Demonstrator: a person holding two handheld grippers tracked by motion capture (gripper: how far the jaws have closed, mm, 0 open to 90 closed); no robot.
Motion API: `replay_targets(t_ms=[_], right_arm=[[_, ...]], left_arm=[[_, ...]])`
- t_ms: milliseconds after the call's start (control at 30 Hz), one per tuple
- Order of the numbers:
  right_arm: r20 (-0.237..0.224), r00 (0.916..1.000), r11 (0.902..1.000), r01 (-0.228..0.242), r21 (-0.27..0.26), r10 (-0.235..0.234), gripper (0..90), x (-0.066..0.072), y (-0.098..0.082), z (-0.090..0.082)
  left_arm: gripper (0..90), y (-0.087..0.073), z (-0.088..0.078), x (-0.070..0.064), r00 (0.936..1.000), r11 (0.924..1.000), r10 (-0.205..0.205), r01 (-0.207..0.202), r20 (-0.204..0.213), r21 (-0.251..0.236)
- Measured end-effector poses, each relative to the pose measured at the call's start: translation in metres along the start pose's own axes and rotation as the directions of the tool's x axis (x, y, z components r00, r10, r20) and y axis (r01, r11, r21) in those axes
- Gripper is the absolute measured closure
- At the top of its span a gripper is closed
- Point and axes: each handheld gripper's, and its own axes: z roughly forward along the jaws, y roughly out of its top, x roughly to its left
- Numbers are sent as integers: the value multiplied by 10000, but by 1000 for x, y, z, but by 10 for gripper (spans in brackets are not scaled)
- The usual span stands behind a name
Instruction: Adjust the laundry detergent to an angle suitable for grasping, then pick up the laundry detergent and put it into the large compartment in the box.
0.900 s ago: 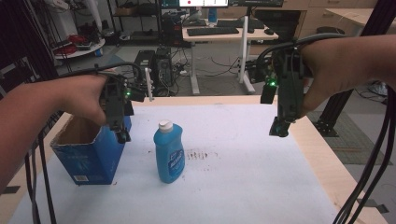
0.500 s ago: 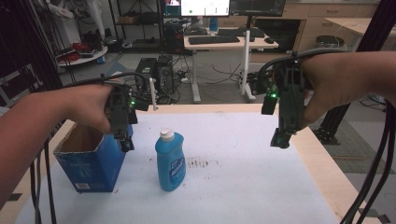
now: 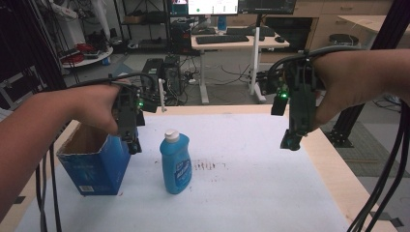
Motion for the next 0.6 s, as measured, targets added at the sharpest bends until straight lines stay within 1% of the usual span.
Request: replay_targets(t_ms=[233,300,433,600], right_arm=[[-50,10000,10000,-12,72,12,16,0,1,3],[18,10000,10000,17,53,-17,15,1,2,2],[34,10000,10000,50,-17,-49,15,2,2,0],[43,10000,10000,-65,64,64,16,1,0,1]], left_arm=[[31,-3,0,-1,10000,10000,0,0,28,-1],[31,-6,-1,-2,10000,9998,-89,89,-33,-149],[31,-6,0,-3,10000,10000,-96,96,8,9],[31,-5,-1,-2,9999,9999,-124,124,1,-58]])
